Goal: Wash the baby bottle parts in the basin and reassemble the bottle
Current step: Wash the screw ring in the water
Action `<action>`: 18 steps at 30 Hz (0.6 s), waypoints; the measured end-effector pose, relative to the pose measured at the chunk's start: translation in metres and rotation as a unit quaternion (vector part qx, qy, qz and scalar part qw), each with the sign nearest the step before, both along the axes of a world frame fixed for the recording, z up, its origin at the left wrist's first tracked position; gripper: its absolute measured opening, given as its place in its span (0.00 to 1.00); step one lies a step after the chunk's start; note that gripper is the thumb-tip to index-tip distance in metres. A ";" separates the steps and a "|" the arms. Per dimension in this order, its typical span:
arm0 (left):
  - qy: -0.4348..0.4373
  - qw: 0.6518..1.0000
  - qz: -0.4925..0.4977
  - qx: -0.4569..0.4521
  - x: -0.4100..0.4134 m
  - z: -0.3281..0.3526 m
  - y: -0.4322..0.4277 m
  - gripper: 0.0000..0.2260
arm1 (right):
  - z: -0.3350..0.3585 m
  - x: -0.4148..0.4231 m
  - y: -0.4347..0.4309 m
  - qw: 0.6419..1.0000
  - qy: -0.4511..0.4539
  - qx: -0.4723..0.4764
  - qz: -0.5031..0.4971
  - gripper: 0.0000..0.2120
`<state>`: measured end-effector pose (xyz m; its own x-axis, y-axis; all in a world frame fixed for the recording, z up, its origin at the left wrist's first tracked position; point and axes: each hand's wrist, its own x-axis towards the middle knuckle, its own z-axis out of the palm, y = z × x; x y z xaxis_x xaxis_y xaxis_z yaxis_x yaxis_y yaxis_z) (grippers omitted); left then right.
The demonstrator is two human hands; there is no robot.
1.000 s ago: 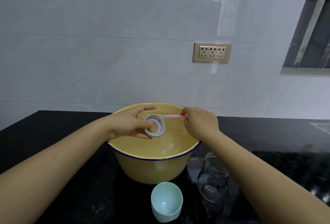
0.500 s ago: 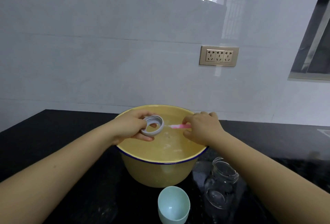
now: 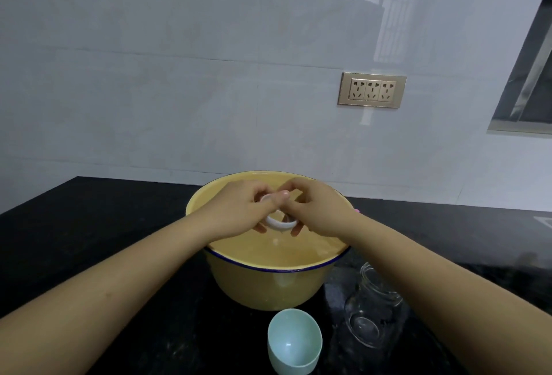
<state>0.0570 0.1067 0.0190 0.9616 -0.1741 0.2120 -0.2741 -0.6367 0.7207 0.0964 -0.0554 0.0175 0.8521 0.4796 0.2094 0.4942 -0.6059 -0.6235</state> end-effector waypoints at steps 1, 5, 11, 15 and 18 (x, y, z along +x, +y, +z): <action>0.004 1.000 -0.017 -0.003 -0.001 0.000 0.002 0.15 | 0.000 0.001 0.000 1.000 0.008 0.007 -0.006 0.06; -0.027 0.999 -0.015 0.045 -0.002 0.000 0.009 0.21 | 0.000 0.006 0.003 0.999 0.055 0.005 -0.001 0.07; -0.024 0.995 0.016 0.091 0.003 -0.007 0.021 0.24 | 0.001 0.029 0.007 0.997 0.019 0.022 -0.072 0.14; 0.003 0.989 0.039 0.141 0.008 -0.012 0.024 0.25 | -0.003 0.046 0.012 0.987 -0.017 -0.126 -0.095 0.14; 0.022 0.987 0.035 0.158 0.011 -0.015 0.023 0.23 | -0.010 0.052 0.020 0.969 -0.023 -0.232 -0.083 0.18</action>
<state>0.0681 0.1295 0.0043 0.9808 -0.1568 0.1162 -0.1941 -0.8475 0.4941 0.1481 -0.0356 0.0077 0.9205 0.3884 0.0437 0.3867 -0.8889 -0.2454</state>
